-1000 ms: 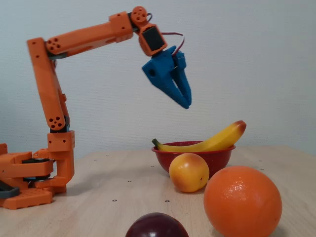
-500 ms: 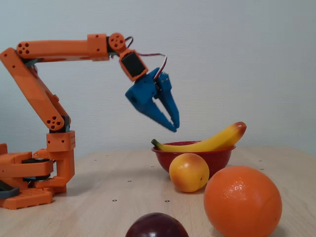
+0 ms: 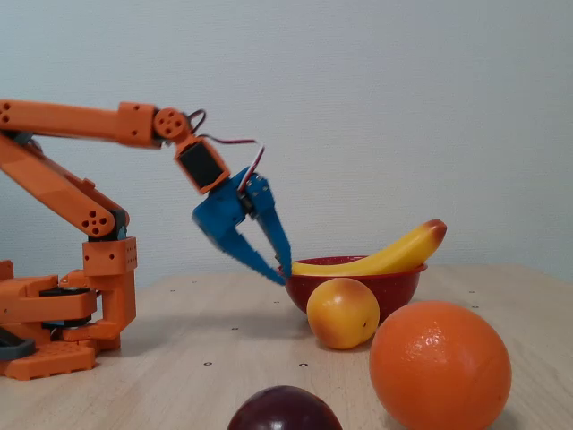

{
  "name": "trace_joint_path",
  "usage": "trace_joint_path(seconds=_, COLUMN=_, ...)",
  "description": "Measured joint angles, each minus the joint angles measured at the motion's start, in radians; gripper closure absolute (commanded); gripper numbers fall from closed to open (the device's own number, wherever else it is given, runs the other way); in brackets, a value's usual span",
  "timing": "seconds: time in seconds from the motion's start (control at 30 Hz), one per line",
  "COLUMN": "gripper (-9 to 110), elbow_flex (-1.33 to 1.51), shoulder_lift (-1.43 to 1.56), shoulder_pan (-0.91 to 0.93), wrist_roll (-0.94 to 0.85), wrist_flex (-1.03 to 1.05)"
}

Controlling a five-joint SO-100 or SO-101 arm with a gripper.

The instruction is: Put banana in the red bowl.

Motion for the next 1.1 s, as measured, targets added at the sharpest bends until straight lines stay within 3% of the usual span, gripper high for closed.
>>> trace_joint_path(seconds=0.63, gripper=102, elbow_flex=0.499, shoulder_lift=0.557, shoulder_pan=0.069, wrist_roll=0.015, wrist_flex=0.072)
trace_joint_path(seconds=1.1, gripper=102, elbow_flex=0.531, shoulder_lift=0.761, shoulder_pan=0.063, wrist_roll=0.072, wrist_flex=0.299)
